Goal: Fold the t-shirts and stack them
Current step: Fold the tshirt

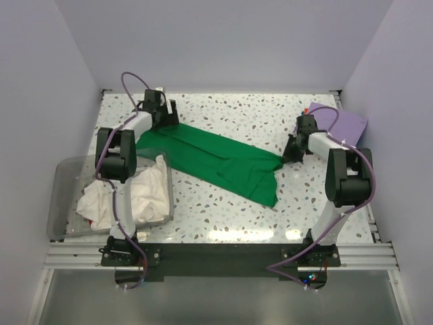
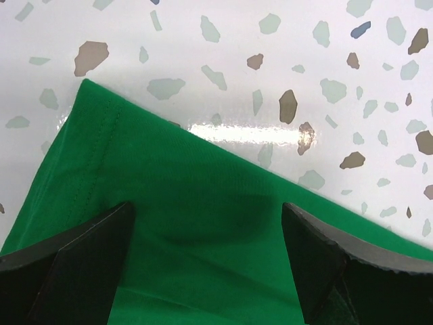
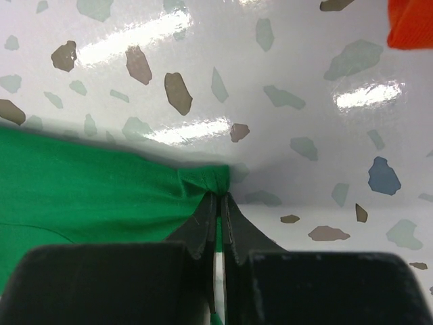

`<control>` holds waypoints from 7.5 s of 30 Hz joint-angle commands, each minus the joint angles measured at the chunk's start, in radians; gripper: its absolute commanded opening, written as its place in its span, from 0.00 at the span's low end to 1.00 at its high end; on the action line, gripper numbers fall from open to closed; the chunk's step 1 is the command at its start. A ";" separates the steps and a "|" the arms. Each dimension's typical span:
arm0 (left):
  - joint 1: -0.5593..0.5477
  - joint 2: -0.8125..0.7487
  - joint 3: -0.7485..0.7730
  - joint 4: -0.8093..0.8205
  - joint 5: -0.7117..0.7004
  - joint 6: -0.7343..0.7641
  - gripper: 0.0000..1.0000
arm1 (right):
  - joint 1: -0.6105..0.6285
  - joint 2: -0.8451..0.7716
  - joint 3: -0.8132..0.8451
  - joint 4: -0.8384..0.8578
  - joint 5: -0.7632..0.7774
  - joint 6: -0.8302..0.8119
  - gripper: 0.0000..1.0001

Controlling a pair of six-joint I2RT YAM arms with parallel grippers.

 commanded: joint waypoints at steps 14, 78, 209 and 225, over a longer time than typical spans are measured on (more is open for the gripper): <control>0.035 -0.198 -0.024 -0.089 0.025 0.030 0.98 | 0.045 0.236 0.365 -0.139 0.056 -0.020 0.00; -0.120 -0.174 -0.250 0.075 0.090 -0.005 0.96 | 0.227 0.325 0.454 -0.249 0.025 0.052 0.65; -0.775 -0.533 -0.693 0.127 0.079 -0.136 0.99 | 0.157 0.460 0.996 -0.303 0.087 -0.117 0.99; -0.818 -0.563 -0.810 0.050 0.100 -0.219 0.98 | 0.108 0.626 1.053 -0.271 0.180 -0.037 0.99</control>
